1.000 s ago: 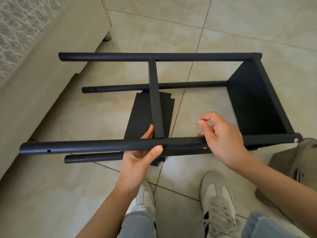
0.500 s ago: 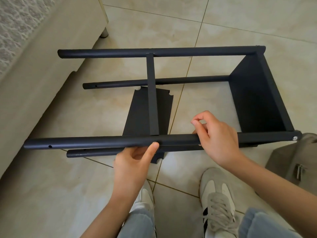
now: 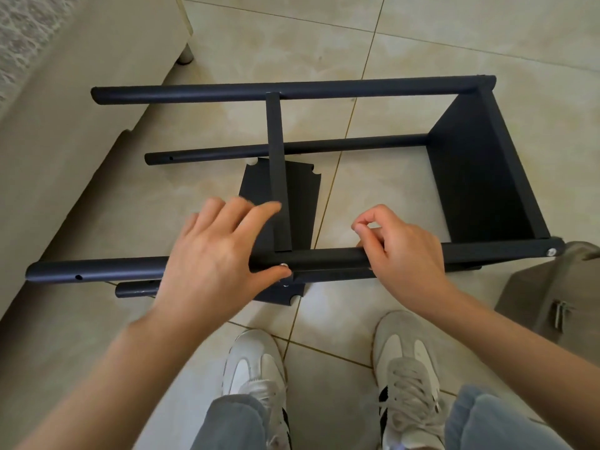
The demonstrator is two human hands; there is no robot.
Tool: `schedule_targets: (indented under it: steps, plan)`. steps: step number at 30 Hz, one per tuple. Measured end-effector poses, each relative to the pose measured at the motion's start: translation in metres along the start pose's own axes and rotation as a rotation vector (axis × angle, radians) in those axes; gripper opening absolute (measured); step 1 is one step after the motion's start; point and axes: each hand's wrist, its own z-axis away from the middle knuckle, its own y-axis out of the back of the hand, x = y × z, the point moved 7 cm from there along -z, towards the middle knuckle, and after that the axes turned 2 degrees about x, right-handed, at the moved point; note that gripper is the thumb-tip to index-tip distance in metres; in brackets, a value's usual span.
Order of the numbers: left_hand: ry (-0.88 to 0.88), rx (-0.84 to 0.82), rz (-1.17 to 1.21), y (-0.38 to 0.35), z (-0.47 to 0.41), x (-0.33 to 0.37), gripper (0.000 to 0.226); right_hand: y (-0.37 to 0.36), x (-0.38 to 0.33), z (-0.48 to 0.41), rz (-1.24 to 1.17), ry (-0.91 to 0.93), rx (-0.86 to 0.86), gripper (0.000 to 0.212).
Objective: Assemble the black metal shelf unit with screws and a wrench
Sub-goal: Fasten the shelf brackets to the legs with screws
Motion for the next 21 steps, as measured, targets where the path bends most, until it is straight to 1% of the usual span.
schedule_targets:
  steps: [1, 2, 3, 5, 7, 10, 13, 18, 21]
  plan:
    - [-0.034, -0.079, 0.002, -0.005, -0.006, -0.002, 0.084, 0.0, 0.0, 0.0, -0.006, -0.007, -0.006, 0.017]
    - [-0.077, -0.165, 0.003, -0.01, -0.011, -0.002, 0.091, 0.0, 0.0, -0.001, -0.01, -0.016, -0.016, 0.017]
    - [-0.117, -0.252, 0.013, -0.015, -0.016, -0.003, 0.093, 0.0, 0.0, -0.001, -0.012, -0.027, -0.029, 0.016]
    - [-0.164, -0.379, 0.052, -0.025, -0.024, -0.01, 0.089, -0.001, 0.002, -0.003, -0.018, -0.062, -0.065, 0.012]
    - [-0.181, -0.449, 0.082, -0.032, -0.028, -0.018, 0.083, -0.001, 0.002, -0.005, -0.029, -0.095, -0.104, 0.011]
    - [-0.21, -0.458, 0.176, -0.036, -0.029, -0.02, 0.074, 0.0, 0.001, -0.006, -0.028, -0.116, -0.153, 0.011]
    - [-0.185, -0.434, 0.276, -0.039, -0.028, -0.02, 0.067, -0.001, 0.0, -0.011, -0.028, -0.144, -0.226, 0.012]
    - [-0.165, -0.397, 0.34, -0.039, -0.026, -0.019, 0.065, -0.01, 0.003, -0.025, -0.02, -0.187, -0.401, 0.011]
    - [-0.151, -0.373, 0.375, -0.037, -0.026, -0.018, 0.063, -0.016, 0.001, -0.032, -0.09, -0.15, -0.477, 0.011]
